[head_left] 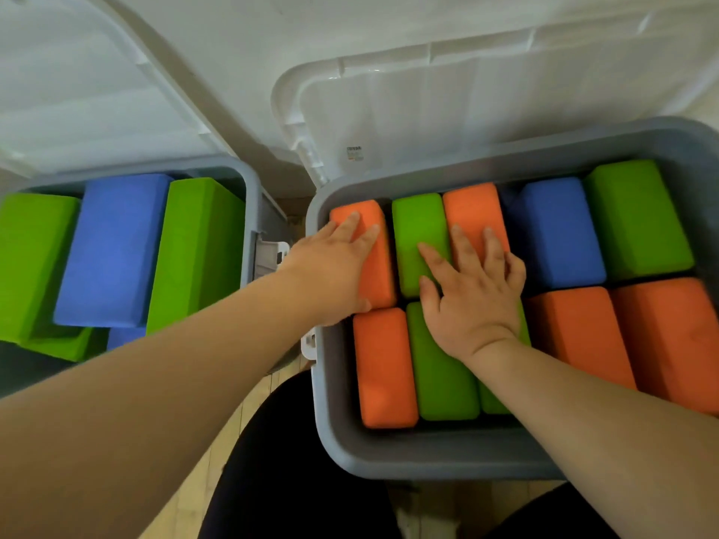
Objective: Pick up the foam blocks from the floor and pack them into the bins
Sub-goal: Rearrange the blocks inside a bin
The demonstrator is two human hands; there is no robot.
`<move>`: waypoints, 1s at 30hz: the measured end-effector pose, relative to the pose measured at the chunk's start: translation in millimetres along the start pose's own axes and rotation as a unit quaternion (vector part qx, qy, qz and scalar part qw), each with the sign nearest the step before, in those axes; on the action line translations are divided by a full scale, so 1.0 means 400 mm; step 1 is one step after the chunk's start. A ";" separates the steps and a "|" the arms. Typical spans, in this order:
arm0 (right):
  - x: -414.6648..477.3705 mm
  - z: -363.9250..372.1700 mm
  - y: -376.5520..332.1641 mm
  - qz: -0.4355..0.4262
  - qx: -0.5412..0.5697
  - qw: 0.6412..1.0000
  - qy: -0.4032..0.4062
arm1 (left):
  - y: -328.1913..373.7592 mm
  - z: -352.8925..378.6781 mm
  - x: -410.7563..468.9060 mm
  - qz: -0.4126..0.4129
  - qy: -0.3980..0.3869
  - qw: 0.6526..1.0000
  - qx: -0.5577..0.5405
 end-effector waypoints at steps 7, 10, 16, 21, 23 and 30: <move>0.009 0.006 -0.003 0.000 -0.001 1.000 -0.002 | -0.005 0.023 0.057 0.016 0.015 0.999 0.042; 0.013 0.004 0.006 0.001 -0.009 1.000 -0.002 | 0.001 0.034 0.065 0.038 0.014 0.997 0.059; 0.008 0.004 0.035 -0.004 -0.027 0.999 -0.021 | 0.071 0.132 0.067 0.026 -0.099 0.995 -0.014; 0.016 0.002 0.058 0.007 -0.033 0.999 -0.035 | 0.099 0.141 0.081 0.005 -0.161 0.987 0.001; 0.020 0.002 0.049 0.006 -0.031 0.999 -0.040 | 0.093 0.141 0.077 -0.004 -0.167 0.986 0.004; 0.032 0.000 0.049 0.005 -0.006 1.000 -0.027 | 0.087 0.130 0.083 -0.009 -0.122 0.992 -0.029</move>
Point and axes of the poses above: each hand's wrist, its own x-axis towards the middle knuckle, its own z-axis out of the palm, y = z × x, the point moved 9 cm from there along x, towards the middle knuckle, and after that the axes turned 8 degrees about -z, right-handed, at the moved point
